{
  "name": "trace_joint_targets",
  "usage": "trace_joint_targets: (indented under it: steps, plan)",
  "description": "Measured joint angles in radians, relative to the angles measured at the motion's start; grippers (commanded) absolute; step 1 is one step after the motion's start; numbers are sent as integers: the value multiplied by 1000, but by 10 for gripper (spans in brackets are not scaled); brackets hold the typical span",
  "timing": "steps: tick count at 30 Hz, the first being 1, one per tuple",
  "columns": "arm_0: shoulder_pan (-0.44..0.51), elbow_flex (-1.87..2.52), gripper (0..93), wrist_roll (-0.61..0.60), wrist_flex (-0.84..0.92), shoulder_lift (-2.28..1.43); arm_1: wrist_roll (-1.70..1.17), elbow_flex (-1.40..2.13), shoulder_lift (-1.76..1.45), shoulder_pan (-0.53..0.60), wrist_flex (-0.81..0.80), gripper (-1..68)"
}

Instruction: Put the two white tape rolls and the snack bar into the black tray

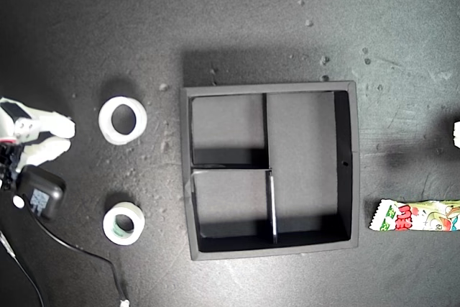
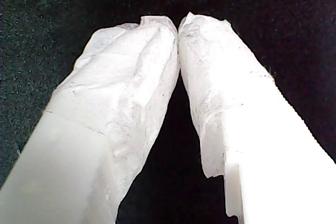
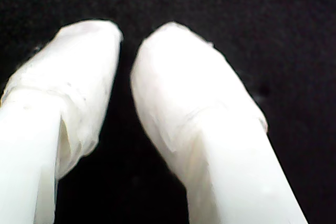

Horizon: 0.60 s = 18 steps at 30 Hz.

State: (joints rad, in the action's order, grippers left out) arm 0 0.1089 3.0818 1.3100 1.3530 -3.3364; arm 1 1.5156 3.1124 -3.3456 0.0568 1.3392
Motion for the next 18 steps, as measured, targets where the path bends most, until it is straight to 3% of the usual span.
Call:
trace_joint_targets:
  steps: [2,6,12,15,18]
  plan:
    - [11,0,24,0,0,0,0,0,0,-14,0,0]
    - [40,0,24,5,0,0,0,0,0,-173,0,0]
    - [48,0,30,37,0,0,0,0,-5,-190,0,0]
    - [48,0,118,31,0,0,0,0,-5,-199,0,0]
    - [46,0,118,75,0,0,0,0,-5,-213,0,0]
